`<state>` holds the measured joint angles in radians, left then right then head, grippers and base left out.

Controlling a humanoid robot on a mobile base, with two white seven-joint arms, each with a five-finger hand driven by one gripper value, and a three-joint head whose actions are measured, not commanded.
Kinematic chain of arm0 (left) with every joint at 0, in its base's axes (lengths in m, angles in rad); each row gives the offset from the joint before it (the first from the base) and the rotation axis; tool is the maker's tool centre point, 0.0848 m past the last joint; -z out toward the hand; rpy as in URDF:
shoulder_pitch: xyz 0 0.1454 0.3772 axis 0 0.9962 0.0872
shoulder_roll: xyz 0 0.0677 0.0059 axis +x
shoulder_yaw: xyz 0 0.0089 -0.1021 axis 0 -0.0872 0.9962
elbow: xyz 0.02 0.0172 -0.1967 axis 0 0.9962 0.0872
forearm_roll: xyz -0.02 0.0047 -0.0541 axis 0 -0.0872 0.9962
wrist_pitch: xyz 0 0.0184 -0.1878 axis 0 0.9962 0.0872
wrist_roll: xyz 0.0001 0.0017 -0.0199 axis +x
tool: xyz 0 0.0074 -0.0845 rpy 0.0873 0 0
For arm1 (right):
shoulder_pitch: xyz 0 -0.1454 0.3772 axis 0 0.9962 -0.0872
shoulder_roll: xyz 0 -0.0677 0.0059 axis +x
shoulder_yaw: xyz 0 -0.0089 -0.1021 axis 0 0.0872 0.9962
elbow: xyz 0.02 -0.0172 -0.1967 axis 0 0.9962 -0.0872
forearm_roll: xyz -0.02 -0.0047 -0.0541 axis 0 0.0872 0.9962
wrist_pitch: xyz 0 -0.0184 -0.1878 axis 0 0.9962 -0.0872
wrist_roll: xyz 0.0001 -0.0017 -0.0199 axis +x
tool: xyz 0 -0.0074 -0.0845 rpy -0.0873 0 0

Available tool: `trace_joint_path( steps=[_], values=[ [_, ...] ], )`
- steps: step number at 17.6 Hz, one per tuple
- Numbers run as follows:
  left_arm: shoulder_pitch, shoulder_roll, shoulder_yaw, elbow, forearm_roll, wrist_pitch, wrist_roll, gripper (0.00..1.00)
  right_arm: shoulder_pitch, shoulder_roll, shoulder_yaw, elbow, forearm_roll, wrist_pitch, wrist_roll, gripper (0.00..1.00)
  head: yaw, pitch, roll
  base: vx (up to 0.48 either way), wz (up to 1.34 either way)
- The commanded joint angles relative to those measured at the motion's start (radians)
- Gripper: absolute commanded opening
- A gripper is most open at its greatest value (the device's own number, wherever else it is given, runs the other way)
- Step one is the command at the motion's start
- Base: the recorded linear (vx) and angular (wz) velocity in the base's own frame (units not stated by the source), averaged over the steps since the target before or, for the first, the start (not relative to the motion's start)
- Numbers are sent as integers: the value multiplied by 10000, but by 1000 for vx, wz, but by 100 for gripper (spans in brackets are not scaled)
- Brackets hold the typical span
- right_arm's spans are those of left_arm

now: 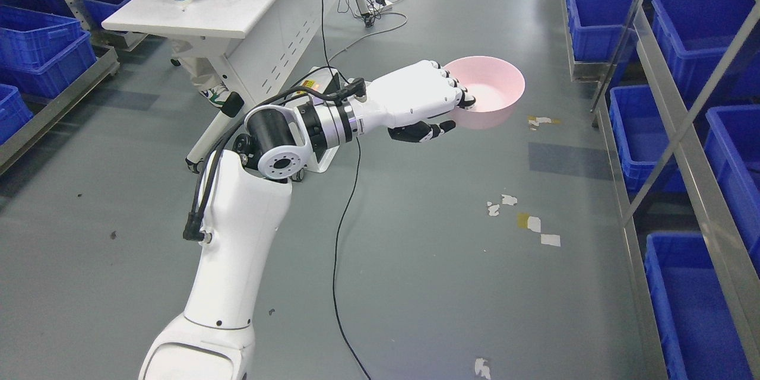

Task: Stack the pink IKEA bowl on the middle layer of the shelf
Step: 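Hold the pink bowl raised in the left hand while driving to the rack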

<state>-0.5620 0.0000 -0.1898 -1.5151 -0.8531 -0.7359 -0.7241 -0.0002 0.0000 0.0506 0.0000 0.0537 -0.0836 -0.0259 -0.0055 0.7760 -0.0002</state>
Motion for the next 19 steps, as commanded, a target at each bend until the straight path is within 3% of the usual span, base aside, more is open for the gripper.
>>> trace_joint_path(
  steps=[1,19],
  values=[
    [83,175,-65,-35,-13,27,1,3,232,-175,0,-174,0,8,-2,100,0,0,0,213,222],
    [67,175,-81,-35,2,103,31,3,232,-175,0,-174,0,8,-2,100,0,0,0,320,-177]
  ],
)
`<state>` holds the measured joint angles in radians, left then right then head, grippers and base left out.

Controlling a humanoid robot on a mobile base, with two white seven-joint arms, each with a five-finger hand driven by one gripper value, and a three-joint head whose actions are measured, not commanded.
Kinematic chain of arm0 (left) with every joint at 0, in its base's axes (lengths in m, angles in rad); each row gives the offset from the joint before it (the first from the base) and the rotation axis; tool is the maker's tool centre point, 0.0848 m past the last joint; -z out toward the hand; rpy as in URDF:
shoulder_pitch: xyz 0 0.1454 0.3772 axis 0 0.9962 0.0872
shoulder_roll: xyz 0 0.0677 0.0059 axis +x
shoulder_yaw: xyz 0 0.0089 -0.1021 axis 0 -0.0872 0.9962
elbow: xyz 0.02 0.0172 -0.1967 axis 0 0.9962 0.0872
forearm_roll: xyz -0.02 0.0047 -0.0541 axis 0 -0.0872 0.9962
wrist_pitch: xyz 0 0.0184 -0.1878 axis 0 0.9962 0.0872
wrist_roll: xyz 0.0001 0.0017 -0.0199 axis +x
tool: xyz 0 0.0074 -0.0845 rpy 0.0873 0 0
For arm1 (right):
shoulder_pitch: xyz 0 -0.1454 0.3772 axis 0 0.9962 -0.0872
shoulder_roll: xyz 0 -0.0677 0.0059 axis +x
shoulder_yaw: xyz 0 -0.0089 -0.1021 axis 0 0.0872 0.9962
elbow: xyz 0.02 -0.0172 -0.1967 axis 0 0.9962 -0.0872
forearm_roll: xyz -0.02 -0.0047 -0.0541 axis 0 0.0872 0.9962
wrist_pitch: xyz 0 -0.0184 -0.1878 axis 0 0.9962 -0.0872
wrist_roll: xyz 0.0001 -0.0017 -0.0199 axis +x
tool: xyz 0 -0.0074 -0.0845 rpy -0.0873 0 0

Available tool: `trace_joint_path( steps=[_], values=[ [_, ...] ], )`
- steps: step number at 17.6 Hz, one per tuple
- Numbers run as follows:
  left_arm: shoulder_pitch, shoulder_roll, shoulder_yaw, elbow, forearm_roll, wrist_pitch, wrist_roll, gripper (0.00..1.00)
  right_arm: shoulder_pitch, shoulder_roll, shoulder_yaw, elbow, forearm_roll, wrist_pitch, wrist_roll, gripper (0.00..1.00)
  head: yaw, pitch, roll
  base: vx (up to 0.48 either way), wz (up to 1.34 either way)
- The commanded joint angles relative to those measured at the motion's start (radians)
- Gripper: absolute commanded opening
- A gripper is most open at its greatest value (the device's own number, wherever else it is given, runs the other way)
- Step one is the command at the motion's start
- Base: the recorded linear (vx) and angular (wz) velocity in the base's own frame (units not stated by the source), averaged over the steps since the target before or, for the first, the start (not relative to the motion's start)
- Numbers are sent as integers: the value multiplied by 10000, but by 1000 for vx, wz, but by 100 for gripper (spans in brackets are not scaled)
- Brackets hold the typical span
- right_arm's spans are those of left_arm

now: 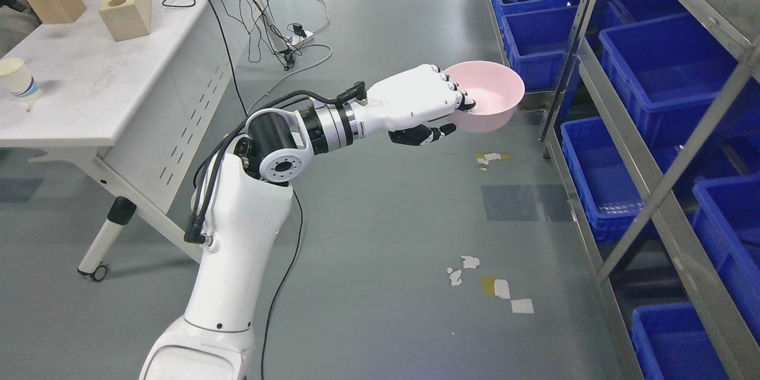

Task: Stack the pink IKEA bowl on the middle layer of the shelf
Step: 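Hold the pink bowl raised in the left hand while driving to the rack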

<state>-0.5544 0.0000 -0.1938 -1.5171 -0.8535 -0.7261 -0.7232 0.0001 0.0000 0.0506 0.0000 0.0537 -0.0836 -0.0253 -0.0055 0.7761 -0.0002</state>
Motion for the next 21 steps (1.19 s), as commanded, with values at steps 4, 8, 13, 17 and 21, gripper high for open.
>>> trace_joint_path(
  steps=[4,8,13,17,21],
  values=[
    [-131,175,-41,-31,21,5,38,3,229,-175,0,-175,0,8,-8,100,0,0,0,339,235],
    [-331,175,-41,-31,21,5,23,3,229,-175,0,-175,0,8,-8,100,0,1,0,334,276],
    [-331,175,-41,-31,37,5,38,3,229,-175,0,-175,0,8,-8,100,0,1,0,270,145],
    [-331,175,-102,-31,52,-10,7,3,229,-175,0,-175,0,8,-8,100,0,1,0,194,-403],
    [-346,175,-591,-46,296,-71,-23,3,229,-175,0,-175,0,8,-8,100,0,1,0,160,-1053]
  ],
)
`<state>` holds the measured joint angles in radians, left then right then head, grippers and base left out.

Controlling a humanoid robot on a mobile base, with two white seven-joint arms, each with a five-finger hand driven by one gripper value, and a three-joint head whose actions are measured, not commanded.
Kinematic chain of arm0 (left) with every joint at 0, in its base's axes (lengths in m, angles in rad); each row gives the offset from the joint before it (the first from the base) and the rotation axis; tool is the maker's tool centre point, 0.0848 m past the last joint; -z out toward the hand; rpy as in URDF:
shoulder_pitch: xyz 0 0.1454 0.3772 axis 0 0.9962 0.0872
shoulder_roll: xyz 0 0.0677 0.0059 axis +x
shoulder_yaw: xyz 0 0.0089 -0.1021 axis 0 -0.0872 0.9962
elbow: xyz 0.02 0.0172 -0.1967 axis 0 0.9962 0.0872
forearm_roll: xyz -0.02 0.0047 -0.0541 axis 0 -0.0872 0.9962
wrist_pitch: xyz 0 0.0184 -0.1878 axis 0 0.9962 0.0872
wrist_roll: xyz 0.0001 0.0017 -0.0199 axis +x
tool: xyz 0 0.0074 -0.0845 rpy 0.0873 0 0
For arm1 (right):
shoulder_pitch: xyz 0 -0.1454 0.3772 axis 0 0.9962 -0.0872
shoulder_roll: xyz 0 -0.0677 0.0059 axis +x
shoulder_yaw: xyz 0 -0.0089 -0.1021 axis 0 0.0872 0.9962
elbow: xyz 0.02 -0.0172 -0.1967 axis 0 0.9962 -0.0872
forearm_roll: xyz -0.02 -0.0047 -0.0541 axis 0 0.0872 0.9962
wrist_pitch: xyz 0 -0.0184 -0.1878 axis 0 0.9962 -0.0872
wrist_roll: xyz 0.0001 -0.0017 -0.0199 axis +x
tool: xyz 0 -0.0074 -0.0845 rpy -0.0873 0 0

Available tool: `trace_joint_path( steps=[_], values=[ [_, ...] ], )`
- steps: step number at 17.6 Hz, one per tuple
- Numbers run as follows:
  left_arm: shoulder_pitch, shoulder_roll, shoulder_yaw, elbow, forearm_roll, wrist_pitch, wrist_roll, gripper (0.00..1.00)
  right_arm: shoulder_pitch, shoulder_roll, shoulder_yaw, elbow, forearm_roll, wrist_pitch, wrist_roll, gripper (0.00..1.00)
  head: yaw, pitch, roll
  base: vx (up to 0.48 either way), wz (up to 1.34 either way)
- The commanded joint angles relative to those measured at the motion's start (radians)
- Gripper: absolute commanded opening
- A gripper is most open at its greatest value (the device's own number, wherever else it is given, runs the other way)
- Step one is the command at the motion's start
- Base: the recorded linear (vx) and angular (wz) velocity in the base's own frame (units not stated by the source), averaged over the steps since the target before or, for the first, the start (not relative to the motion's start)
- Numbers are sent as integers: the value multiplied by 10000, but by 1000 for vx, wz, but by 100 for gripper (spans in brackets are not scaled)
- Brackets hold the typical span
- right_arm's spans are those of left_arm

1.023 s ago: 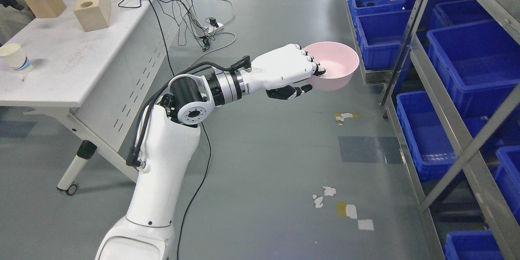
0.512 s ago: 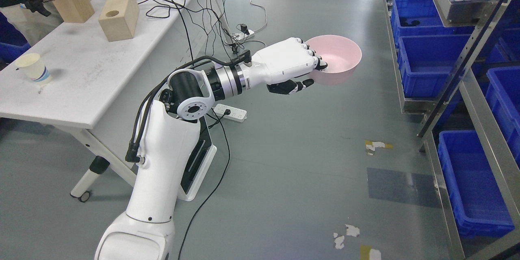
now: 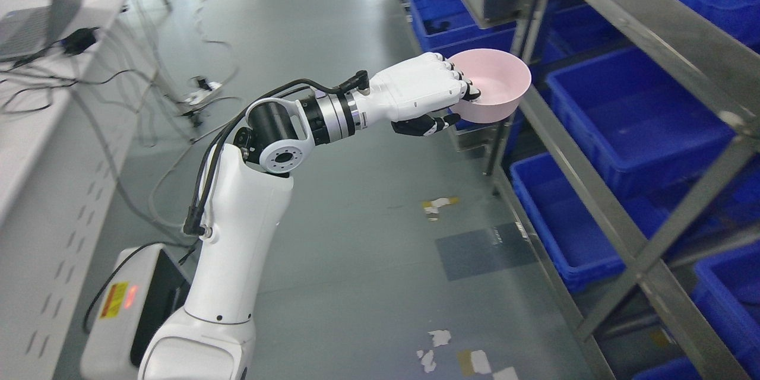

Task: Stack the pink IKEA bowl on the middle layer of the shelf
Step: 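Hold the pink bowl raised in the left hand while driving to the rack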

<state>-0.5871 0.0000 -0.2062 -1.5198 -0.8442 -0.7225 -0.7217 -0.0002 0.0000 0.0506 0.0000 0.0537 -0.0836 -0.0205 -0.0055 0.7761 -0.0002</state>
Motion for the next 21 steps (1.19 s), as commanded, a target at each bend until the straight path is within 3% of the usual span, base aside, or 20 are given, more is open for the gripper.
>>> trace_joint_path(
  steps=[1,5,9,16,21],
  values=[
    [-19,175,-561,-80,311,-107,-69,3,232,-175,0,-174,0,8,-56,100,0,0,0,131,-1292],
    [-171,175,-638,-508,648,-92,-84,3,232,-175,0,-174,0,8,-56,100,0,0,0,96,-1459],
    [-1765,175,-211,-909,1769,-92,-54,3,232,-175,0,-174,0,8,-56,100,0,0,0,63,-1537],
    [-2657,175,1233,-234,1126,858,-650,3,232,-175,0,-174,0,8,-56,100,0,-1,0,77,-1002],
    [-2597,1073,1050,-218,773,1993,-1572,3,232,-175,0,-174,0,8,-56,100,0,-2,0,56,-320]
  ],
)
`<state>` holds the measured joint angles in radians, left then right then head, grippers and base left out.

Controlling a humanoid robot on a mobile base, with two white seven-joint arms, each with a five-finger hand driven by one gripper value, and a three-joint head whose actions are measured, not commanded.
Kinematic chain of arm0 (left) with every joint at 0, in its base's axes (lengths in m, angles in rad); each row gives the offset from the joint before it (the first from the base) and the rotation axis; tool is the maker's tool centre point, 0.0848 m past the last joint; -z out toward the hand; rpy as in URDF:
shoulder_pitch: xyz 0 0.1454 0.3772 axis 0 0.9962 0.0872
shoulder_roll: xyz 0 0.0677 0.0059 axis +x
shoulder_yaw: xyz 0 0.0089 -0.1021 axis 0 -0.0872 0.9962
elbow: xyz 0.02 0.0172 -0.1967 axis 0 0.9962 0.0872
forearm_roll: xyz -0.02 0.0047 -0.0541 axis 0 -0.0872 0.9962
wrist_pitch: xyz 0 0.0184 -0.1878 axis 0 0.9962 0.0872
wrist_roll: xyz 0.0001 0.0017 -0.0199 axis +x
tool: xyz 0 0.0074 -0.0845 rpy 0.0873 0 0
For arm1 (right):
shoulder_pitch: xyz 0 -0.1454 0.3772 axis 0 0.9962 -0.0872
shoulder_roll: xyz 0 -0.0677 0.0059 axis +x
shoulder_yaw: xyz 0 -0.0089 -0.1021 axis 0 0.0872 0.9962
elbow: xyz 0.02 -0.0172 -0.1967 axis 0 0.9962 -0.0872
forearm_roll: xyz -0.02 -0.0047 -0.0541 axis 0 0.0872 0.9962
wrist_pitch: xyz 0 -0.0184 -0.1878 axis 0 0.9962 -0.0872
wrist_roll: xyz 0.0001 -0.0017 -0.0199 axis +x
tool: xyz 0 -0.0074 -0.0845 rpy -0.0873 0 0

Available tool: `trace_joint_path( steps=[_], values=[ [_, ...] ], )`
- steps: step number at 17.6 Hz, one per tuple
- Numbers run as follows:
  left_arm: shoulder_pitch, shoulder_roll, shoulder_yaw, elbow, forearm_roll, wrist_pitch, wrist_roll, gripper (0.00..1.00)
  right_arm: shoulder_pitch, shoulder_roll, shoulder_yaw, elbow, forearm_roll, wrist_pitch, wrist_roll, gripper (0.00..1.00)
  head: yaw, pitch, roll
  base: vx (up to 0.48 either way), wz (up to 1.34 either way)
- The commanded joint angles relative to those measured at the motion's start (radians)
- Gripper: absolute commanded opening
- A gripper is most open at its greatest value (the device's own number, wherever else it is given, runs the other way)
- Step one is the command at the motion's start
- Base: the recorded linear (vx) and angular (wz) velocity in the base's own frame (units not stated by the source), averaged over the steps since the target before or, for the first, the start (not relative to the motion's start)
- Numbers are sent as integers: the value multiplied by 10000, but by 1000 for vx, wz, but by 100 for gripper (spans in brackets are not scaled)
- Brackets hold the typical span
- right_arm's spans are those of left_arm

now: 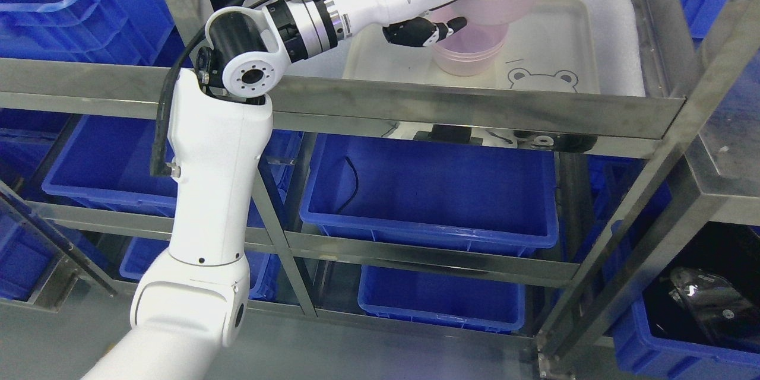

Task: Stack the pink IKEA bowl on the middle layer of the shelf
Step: 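Lower the pink bowl onto the stacked pink bowls on the frog tray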

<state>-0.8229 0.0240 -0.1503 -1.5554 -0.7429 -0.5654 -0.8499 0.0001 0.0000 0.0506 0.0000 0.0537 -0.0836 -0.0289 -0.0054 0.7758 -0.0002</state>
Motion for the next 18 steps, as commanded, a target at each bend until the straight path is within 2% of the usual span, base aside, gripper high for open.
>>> trace_joint_path(
  steps=[1,7,12,15,18],
  values=[
    [-208,818,369,198,-256,423,-306,3,229,-175,0,-175,0,8,28,100,0,0,0,36,-210],
    [-760,451,-519,1731,-1022,347,-199,3,229,-175,0,-175,0,8,28,100,0,0,0,26,-122],
    [-729,374,-1349,2115,-1559,393,-199,4,229,-175,0,-175,0,8,28,100,0,0,0,4,-36],
    [-867,-10,-1472,2315,-1605,393,-199,4,229,-175,0,-175,0,8,28,100,0,0,0,0,0],
    [-883,-10,-1503,2407,-1958,408,-245,4,229,-175,0,-175,0,8,28,100,0,0,0,0,0]
  ],
)
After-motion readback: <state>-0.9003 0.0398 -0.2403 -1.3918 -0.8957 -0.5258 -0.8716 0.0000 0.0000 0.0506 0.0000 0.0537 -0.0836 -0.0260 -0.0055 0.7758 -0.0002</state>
